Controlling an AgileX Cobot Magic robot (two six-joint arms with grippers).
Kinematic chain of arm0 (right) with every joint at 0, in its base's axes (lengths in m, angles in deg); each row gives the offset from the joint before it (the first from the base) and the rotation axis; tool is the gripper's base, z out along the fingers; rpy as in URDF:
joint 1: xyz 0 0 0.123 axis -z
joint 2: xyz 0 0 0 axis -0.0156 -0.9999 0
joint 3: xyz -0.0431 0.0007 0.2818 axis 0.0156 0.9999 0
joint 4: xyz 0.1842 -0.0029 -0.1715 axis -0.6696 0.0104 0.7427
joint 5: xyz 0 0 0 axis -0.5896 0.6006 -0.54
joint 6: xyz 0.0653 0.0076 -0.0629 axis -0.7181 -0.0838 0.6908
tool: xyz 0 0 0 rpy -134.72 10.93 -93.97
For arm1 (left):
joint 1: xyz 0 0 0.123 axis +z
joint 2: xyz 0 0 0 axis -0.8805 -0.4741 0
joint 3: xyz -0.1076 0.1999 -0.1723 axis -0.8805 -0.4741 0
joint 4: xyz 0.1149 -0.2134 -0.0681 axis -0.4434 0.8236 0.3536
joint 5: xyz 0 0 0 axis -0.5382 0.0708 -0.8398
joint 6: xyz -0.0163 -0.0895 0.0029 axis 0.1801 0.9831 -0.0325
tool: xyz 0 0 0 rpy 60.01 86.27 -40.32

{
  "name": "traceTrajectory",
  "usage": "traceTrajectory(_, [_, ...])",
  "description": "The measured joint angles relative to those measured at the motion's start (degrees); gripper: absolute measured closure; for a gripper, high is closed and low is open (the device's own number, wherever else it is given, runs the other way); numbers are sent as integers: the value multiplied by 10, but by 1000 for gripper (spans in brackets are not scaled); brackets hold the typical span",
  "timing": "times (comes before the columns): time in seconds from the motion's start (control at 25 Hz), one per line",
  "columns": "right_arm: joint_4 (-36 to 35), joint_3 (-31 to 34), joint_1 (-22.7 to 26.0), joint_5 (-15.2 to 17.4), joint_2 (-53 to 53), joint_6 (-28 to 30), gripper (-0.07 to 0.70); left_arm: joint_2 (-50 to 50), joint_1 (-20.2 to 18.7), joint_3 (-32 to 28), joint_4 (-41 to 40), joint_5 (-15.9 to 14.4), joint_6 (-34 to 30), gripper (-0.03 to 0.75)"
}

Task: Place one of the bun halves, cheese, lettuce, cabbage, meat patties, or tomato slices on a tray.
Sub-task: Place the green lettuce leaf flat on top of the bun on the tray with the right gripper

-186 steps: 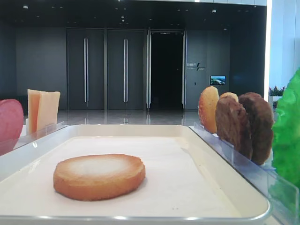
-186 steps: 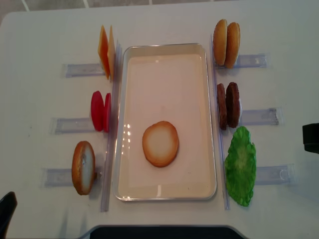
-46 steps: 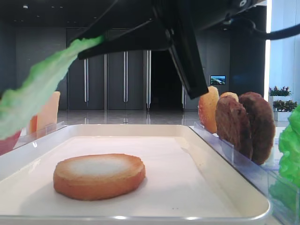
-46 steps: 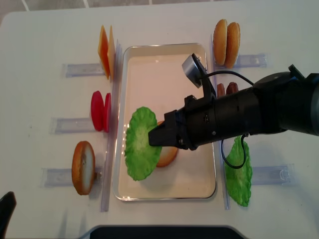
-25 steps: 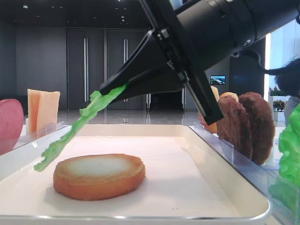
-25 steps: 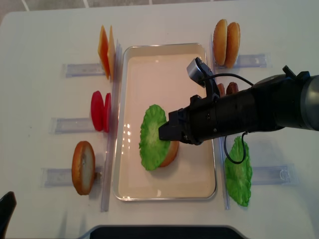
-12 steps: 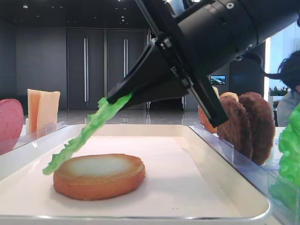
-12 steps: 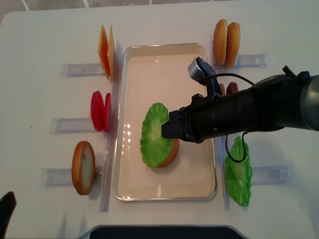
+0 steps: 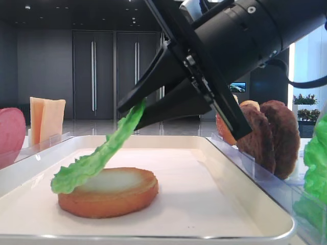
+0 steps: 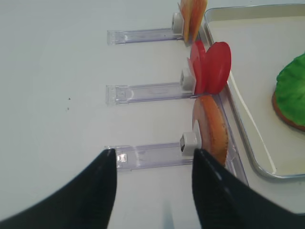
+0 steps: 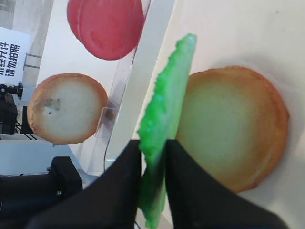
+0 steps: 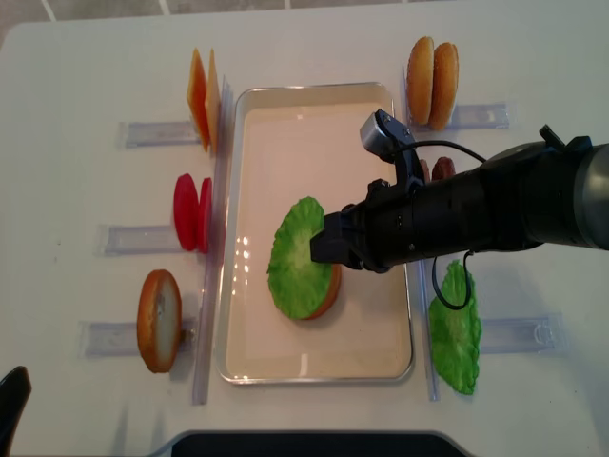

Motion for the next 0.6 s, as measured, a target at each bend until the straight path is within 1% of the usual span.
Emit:
traceTrajectory(0.08, [12, 0, 0, -3, 0, 0, 406, 0, 0, 0, 0, 0, 0, 325])
traceTrajectory(0.16, [32, 0, 0, -9, 0, -7, 367, 0, 0, 0, 0, 0, 0, 325])
traceTrajectory(0.36, [84, 0, -1, -25, 0, -42, 342, 0, 0, 0, 0, 0, 0, 325])
traceTrajectory(0.48, [106, 0, -17, -53, 1, -57, 341, 0, 0, 0, 0, 0, 0, 325])
traceTrajectory(0.6, [122, 0, -47, -100, 11, -66, 341, 0, 0, 0, 0, 0, 0, 325])
